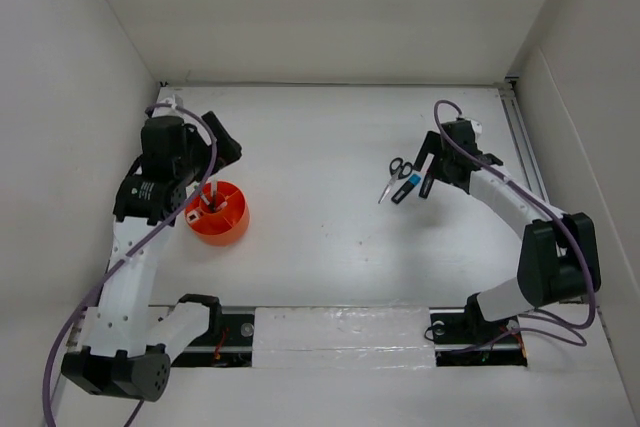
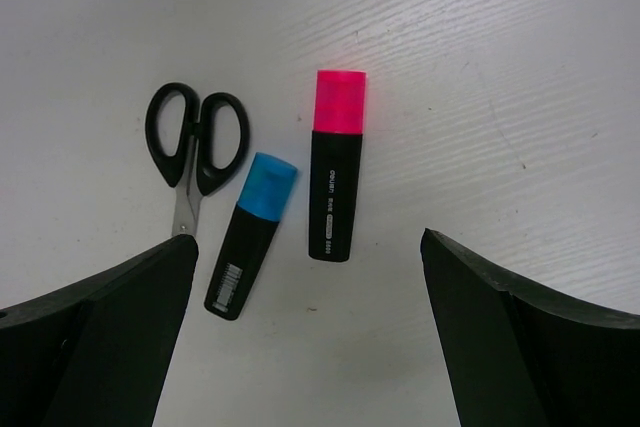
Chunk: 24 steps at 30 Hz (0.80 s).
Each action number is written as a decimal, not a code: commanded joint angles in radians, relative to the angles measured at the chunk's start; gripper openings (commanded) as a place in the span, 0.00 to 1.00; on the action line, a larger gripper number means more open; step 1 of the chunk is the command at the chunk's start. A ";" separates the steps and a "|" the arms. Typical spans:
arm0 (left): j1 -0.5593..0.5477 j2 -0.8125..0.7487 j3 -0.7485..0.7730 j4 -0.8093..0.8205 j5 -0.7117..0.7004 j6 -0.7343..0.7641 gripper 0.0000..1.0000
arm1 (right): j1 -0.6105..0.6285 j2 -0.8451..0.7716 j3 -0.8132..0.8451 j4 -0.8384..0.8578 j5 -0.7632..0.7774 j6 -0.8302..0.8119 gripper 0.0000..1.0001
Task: Sort the stationery into containers
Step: Pick up the pen from the center of the board.
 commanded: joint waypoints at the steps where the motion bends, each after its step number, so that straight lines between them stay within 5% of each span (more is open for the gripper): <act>1: -0.004 0.053 0.122 0.050 0.078 0.009 1.00 | -0.002 0.027 0.036 0.032 0.030 0.005 1.00; 8: -0.004 0.167 0.111 0.116 0.197 0.018 1.00 | -0.023 0.038 -0.023 0.052 0.079 0.048 1.00; 10: -0.075 0.190 0.137 0.116 0.067 0.018 1.00 | -0.045 0.057 -0.023 0.061 0.079 0.036 1.00; 11: -0.202 0.230 0.172 0.104 -0.029 0.006 1.00 | -0.045 0.081 -0.014 0.061 0.079 0.023 0.98; 15: -0.203 0.243 0.191 0.104 -0.026 0.006 1.00 | -0.063 0.135 0.009 0.052 0.058 0.023 0.97; 24: -0.203 0.281 0.035 0.201 0.266 0.069 1.00 | -0.083 0.222 0.055 0.075 0.003 0.005 0.89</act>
